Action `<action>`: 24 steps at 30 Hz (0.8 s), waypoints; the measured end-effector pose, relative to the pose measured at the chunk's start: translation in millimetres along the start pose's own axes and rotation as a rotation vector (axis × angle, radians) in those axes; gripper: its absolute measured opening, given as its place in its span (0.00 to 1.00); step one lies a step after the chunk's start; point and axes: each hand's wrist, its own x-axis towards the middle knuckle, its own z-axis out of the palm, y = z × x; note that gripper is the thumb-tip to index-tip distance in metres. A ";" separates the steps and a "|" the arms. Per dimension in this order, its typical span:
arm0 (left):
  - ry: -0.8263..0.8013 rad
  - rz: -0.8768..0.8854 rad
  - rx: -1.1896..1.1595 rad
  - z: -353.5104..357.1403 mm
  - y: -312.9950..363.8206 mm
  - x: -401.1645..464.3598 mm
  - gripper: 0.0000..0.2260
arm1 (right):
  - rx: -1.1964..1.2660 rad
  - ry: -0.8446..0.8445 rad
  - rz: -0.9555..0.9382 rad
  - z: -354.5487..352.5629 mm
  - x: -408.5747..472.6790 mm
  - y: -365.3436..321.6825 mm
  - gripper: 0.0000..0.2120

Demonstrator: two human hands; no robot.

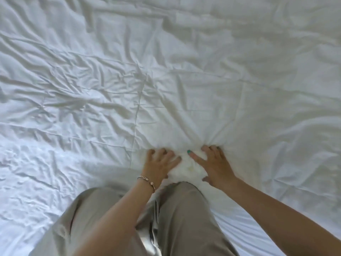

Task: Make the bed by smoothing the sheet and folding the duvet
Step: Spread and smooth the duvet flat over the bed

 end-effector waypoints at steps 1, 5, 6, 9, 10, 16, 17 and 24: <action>0.028 -0.012 -0.010 -3.6 -2.1 6.3 0.37 | 0.008 0.025 0.041 -4.8 2.9 -2.6 0.58; -0.153 -0.033 -0.347 -19.3 -20.8 11.1 0.29 | 0.216 -0.044 0.103 -24.1 -8.4 -0.9 0.36; -0.259 -0.026 -0.382 -20.8 -22.4 6.4 0.27 | 0.239 -0.106 0.091 -23.4 -13.2 -3.0 0.35; -0.442 0.024 -0.334 -33.0 -16.6 4.8 0.24 | 0.313 -0.286 0.057 -19.1 -25.9 -8.7 0.35; -0.516 0.042 -0.285 -40.4 -14.9 9.0 0.24 | 0.344 -0.347 0.093 -20.8 -26.1 -8.3 0.35; -0.576 0.068 -0.172 -91.6 0.3 24.2 0.28 | 0.368 -0.116 0.420 -60.0 -87.9 5.7 0.30; -0.487 0.100 -0.191 -97.5 9.5 27.5 0.25 | 0.236 -0.049 0.508 -57.2 -108.9 14.2 0.29; -0.277 0.468 -0.047 -87.4 112.0 73.1 0.29 | 0.043 -0.142 0.915 -28.1 -190.1 83.5 0.42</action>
